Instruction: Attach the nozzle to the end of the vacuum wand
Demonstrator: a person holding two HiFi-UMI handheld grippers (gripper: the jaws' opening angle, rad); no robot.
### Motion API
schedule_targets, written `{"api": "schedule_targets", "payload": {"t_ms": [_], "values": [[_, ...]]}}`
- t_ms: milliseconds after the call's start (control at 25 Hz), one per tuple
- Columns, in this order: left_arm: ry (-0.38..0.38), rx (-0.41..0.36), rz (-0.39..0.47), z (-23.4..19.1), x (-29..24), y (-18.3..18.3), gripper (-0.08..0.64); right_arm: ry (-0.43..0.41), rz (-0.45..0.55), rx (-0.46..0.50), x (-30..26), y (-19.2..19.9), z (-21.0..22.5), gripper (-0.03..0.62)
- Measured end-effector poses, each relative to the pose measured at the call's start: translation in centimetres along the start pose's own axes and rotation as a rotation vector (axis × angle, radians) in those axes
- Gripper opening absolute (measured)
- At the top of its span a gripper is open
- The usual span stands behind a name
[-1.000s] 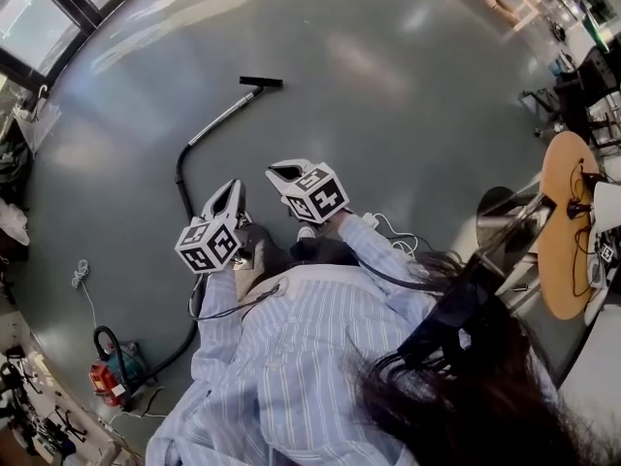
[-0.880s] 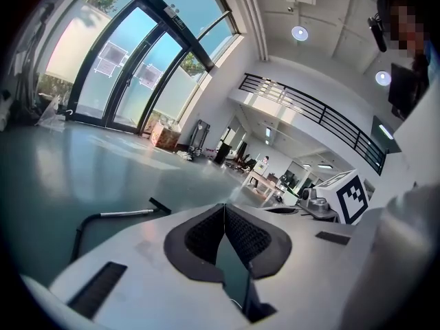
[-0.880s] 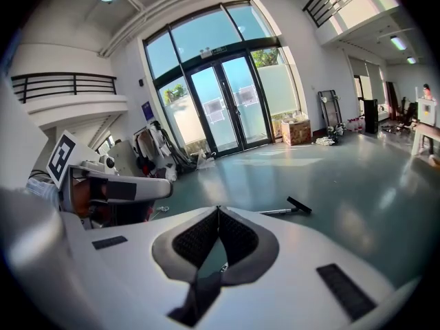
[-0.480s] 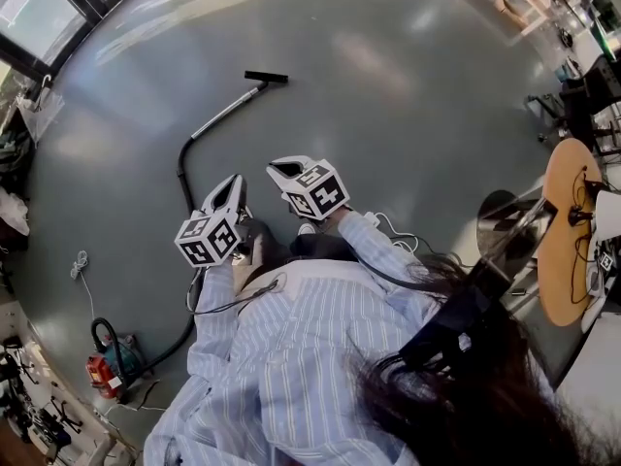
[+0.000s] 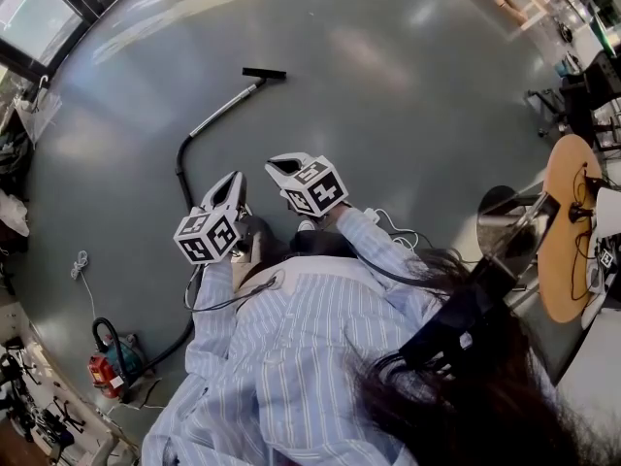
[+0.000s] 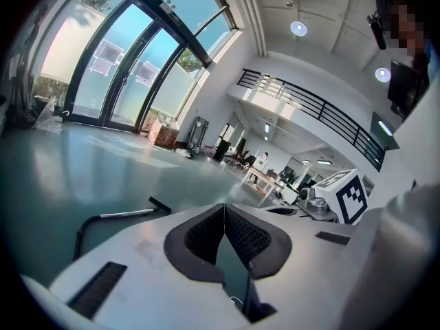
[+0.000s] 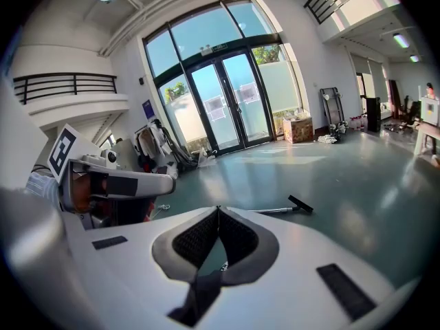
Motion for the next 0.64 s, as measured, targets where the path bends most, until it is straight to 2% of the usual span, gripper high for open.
{"api": "schedule_targets", "payload": {"t_ms": [640], "values": [[0.006, 0.007, -0.008, 0.06, -0.02, 0.66, 0.006, -0.008, -0.034, 0.01, -0.54, 0.84, -0.36, 0.008]]}}
Point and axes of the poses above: the fingertips, and each gripper's own axes: x backward along the fingers, z to its right, y out of its underside, the point moved 4 cm from there along x, backward along the fingers, and after that the axes turned 13 degrees about -z, right-handed, at the moved point
